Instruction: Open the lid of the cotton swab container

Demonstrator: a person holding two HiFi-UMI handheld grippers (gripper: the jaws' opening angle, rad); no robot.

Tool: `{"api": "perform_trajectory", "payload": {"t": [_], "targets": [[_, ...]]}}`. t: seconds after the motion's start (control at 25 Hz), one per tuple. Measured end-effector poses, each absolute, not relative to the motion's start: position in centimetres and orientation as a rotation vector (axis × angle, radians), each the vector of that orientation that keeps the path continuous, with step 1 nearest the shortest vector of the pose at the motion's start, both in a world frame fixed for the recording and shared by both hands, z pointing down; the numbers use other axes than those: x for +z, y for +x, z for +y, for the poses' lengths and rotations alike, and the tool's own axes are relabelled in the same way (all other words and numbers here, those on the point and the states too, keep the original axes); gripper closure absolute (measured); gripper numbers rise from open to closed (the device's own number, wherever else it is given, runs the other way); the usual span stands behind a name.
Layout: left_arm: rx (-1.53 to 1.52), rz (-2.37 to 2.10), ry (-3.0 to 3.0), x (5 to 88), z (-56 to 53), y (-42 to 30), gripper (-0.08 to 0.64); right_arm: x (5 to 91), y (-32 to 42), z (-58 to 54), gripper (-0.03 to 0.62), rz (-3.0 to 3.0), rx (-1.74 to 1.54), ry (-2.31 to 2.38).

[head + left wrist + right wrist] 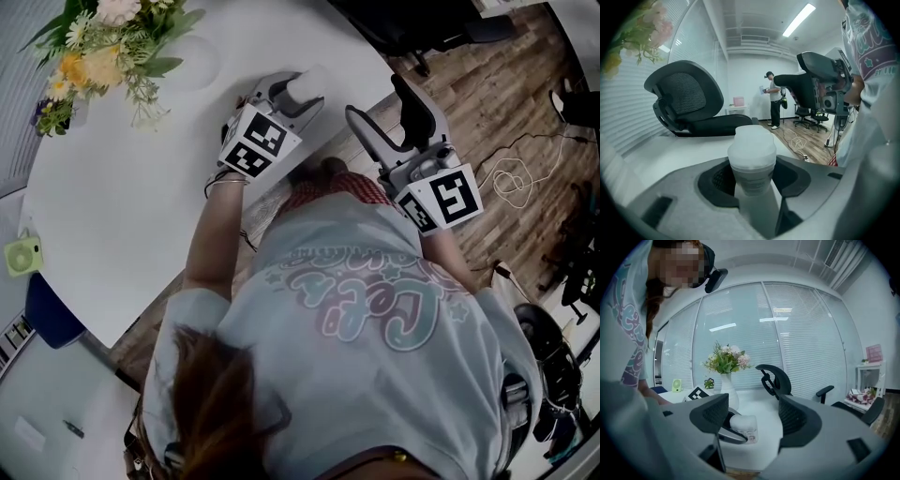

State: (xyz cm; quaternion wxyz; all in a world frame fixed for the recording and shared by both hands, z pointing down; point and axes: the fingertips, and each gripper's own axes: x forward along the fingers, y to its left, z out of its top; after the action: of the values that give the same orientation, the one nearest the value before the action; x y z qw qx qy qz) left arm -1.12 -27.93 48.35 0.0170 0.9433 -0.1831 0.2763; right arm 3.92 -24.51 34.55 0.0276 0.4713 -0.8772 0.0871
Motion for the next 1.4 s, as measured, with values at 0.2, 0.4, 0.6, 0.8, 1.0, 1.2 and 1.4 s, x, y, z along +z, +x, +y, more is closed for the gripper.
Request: {"api": "perform_trajectory", "payload": {"t": [0.2, 0.4, 0.6, 0.8, 1.0, 1.2, 1.4], "targets": [[0.861, -0.533, 2.925, 48.6, -27.6, -1.1, 0.365, 34.3, 3.9, -24.9, 0.271, -2.735, 0.247, 1.369], [0.887, -0.528, 2.933, 48.6, -27.3, -1.0, 0.365, 34.1, 4.2, -25.0, 0.270, -2.753, 0.229, 1.304], [0.862, -0.568, 2.951, 47.6, -27.0, -0.6, 0.365, 33.6, 4.4, -25.3, 0.272, -2.789, 0.216, 1.246], [0.820, -0.615, 2.963, 45.9, -26.8, -0.6, 0.365, 33.0, 4.4, -25.4, 0.272, -2.829, 0.200, 1.197], [0.823, -0.634, 2.973, 44.2, -26.3, -0.9, 0.365, 32.5, 4.7, -25.4, 0.271, -2.867, 0.182, 1.161], [0.870, -0.654, 2.983, 42.9, -25.6, -1.2, 0.365, 32.1, 4.6, -25.0, 0.272, -2.897, 0.172, 1.118], [0.810, -0.629, 2.990, 40.9, -24.8, -1.1, 0.365, 31.6, 4.4, -24.7, 0.272, -2.929, 0.156, 1.066]]}}
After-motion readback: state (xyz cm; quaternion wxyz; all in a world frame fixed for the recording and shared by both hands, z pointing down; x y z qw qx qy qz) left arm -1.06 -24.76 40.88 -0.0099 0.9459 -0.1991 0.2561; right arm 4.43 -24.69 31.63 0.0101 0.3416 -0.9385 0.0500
